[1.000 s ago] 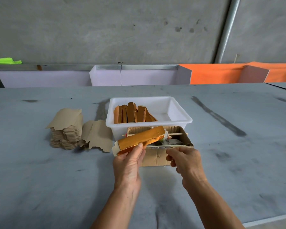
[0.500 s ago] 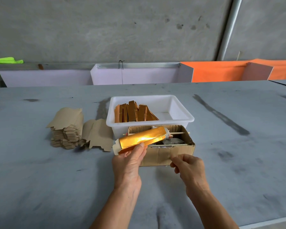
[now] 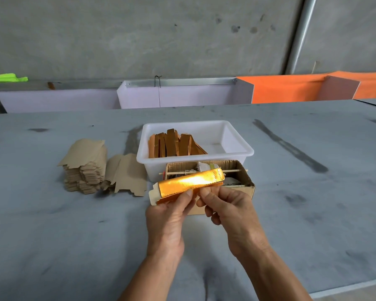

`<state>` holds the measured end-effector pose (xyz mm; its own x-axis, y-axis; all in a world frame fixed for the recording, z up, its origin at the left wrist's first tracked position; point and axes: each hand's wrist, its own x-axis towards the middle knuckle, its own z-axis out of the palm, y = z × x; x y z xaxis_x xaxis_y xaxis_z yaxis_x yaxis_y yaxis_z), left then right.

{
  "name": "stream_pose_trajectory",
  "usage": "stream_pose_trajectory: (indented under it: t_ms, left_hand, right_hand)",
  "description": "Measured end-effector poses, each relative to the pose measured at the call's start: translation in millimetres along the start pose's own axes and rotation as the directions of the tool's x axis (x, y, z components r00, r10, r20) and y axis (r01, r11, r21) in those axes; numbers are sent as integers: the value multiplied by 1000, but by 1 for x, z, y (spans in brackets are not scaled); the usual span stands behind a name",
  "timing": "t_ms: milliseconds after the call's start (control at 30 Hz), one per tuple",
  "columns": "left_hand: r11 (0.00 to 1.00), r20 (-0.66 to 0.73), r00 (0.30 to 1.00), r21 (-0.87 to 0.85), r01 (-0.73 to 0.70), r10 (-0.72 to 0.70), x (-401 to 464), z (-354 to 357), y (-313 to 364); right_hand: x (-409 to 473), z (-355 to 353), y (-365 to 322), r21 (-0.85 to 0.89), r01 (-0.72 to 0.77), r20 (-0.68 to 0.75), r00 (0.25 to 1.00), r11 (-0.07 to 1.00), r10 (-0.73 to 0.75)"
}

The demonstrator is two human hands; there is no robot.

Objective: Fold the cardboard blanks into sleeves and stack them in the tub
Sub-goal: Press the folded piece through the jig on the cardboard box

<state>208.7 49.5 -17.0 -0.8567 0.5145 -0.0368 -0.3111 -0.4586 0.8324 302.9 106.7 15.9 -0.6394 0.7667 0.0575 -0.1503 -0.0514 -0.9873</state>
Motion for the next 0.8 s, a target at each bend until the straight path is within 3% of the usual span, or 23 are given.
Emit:
stream_pose_trajectory:
  t_ms: [300, 633, 800]
  left_hand:
    - [985, 66, 994, 146, -91, 83, -11, 2, 6]
    - [988, 88, 994, 137, -76, 65, -14, 2, 9]
    - [999, 48, 998, 43, -29, 27, -7, -1, 6]
  right_hand:
    - [1, 3, -6, -67, -82, 21, 996, 994, 84]
    - [3, 0, -11, 5, -185, 82, 980, 983, 184]
    - [-1, -1, -8, 69, -157, 140, 979, 985, 146]
